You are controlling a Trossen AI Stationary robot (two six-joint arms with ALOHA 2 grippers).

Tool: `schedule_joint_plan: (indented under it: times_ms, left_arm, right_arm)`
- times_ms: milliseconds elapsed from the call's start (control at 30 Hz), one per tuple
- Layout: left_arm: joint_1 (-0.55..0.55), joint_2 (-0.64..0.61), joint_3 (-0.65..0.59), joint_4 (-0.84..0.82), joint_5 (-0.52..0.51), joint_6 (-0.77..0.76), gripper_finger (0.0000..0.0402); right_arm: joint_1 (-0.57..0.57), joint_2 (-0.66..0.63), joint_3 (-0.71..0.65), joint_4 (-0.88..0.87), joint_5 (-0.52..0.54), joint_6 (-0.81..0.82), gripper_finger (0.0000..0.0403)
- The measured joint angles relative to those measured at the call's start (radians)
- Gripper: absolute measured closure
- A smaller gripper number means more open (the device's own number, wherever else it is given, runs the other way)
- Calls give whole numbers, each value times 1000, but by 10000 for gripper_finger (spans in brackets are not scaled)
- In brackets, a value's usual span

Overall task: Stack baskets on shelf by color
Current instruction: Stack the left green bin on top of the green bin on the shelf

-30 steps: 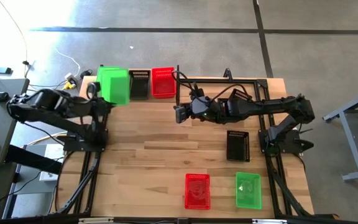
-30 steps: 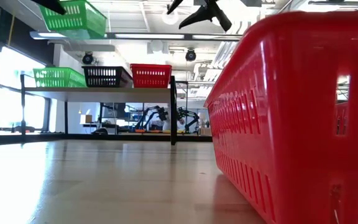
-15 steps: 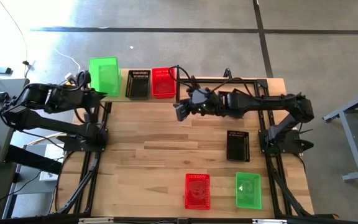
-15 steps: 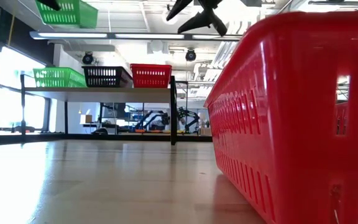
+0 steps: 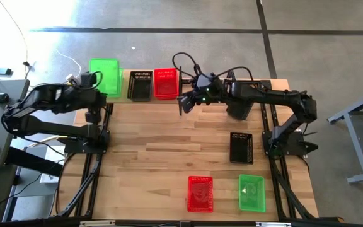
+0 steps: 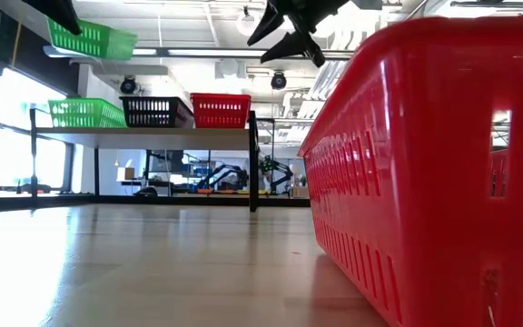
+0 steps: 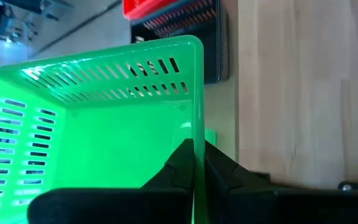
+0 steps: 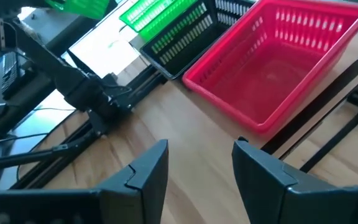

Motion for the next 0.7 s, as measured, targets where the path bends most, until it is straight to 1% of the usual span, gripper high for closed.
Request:
schedule_joint_plan:
  times_ms: [200, 367, 533, 700]
  left_arm:
    - [91, 97, 0, -1, -2, 64, 401]
    - [184, 151, 0, -3, 0, 117, 401]
    - [272, 168, 0, 2, 100, 120, 401]
    - [337, 169, 21, 6, 114, 155, 401]
  right_arm:
    - [-38, 0, 0, 0, -73, -60, 242]
    - [-53, 0, 0, 0, -115, -126, 242]
    - [-54, 0, 0, 0, -116, -200, 242]
    - [-64, 0, 0, 0, -123, -256, 242]
